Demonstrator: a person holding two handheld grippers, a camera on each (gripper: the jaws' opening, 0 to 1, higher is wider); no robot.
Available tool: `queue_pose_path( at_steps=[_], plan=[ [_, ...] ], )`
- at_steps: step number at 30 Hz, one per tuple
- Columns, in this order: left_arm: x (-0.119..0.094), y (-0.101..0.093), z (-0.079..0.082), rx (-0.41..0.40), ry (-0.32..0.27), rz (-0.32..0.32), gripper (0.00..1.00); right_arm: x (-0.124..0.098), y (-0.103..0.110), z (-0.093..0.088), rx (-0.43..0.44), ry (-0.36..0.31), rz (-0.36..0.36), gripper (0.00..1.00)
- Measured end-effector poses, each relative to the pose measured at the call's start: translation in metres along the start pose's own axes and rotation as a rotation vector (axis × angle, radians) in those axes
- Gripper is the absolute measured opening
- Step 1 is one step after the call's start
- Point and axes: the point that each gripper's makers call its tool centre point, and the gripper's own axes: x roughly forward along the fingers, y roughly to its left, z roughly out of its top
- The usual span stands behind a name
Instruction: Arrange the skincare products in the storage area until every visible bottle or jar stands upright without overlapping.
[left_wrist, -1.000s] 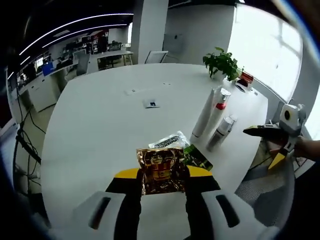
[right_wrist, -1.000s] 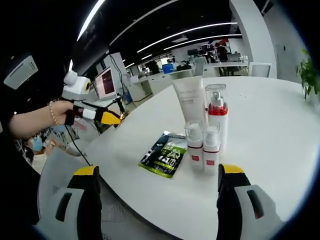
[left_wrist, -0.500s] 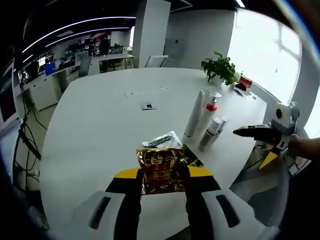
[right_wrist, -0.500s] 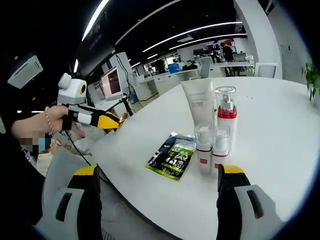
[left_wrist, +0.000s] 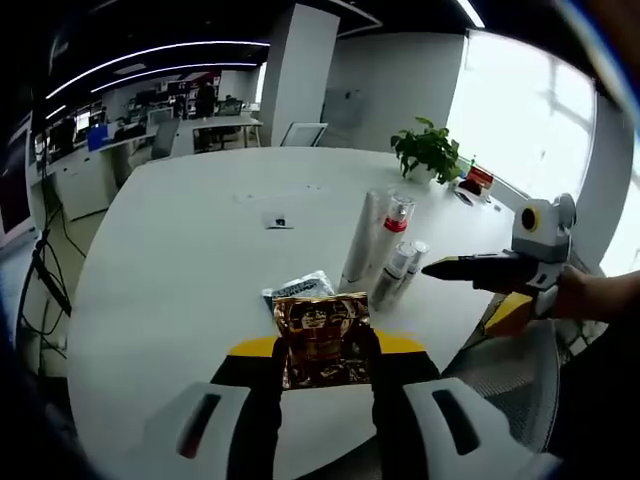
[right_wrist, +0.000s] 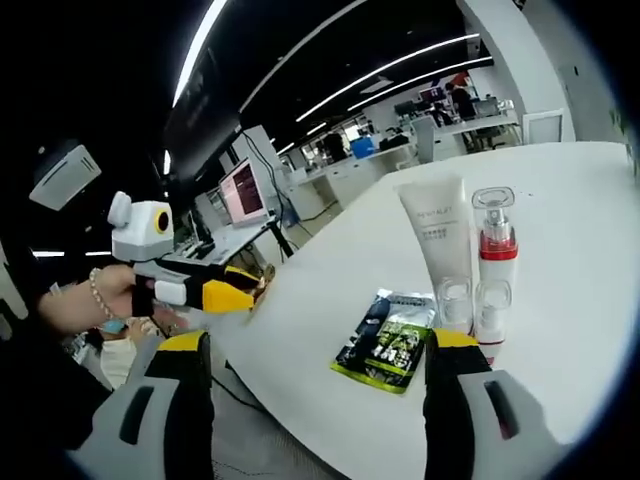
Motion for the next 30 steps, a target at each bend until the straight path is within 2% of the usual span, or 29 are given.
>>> queue_pose_path(
  at_steps=[3,7,10,13,17,21,25,27,30],
  plan=[
    [-0.004,-0.011,0.007,0.003,-0.023,-0.018,0.31,0.006,0.009,0.010,0.032,-0.021,0.029,0.77],
    [-0.008,-0.021,0.012,0.025,-0.031,-0.030,0.31,0.011,0.019,0.022,0.028,-0.053,0.058,0.53],
    [-0.010,-0.032,0.017,0.041,-0.041,-0.043,0.31,0.015,0.026,0.029,0.071,-0.084,0.088,0.49],
    [-0.010,-0.037,0.018,0.089,-0.038,-0.039,0.31,0.020,0.029,0.028,0.078,-0.067,0.104,0.43],
    [-0.008,-0.046,0.018,0.155,-0.027,-0.032,0.32,0.025,0.039,0.031,0.159,-0.071,0.162,0.35],
    [-0.007,-0.047,0.017,0.194,-0.015,-0.032,0.32,0.027,0.043,0.028,0.210,-0.059,0.182,0.15],
    [-0.006,-0.046,0.017,0.214,-0.011,-0.034,0.32,0.028,0.042,0.023,0.232,-0.044,0.191,0.10],
    [-0.005,-0.046,0.017,0.216,-0.012,-0.035,0.32,0.027,0.044,0.023,0.234,-0.044,0.189,0.04],
    [-0.003,-0.044,0.018,0.216,-0.011,-0.034,0.32,0.027,0.044,0.023,0.251,-0.047,0.196,0.02]
  ],
)
